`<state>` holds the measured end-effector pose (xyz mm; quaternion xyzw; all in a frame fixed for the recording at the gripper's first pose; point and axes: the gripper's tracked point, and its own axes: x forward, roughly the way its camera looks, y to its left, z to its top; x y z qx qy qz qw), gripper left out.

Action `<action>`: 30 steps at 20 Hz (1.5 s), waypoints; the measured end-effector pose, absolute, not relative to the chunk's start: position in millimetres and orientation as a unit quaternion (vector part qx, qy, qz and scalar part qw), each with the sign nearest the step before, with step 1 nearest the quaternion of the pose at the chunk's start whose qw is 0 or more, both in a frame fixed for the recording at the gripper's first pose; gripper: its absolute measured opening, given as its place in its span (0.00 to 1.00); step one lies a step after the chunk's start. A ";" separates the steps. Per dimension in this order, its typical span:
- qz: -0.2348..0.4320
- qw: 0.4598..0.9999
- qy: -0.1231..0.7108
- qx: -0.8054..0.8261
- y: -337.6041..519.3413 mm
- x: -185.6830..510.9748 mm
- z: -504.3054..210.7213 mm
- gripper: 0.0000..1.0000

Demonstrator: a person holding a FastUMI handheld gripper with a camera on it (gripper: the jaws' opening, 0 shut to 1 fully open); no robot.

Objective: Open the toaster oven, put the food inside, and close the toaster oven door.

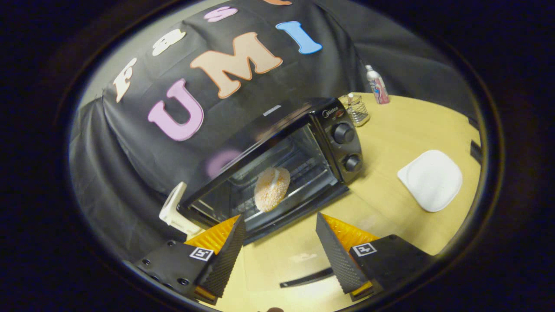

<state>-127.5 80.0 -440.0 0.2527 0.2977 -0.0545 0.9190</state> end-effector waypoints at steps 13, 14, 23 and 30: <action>-0.062 0.908 0.408 0.072 50.3 -228.5 -476.3 1.00; -0.058 0.904 0.419 0.062 50.3 -234.7 -482.4 1.00; -0.017 0.873 0.488 -0.002 59.8 -263.3 -537.7 1.00; -0.009 0.869 0.495 -0.007 63.7 -257.0 -553.5 1.00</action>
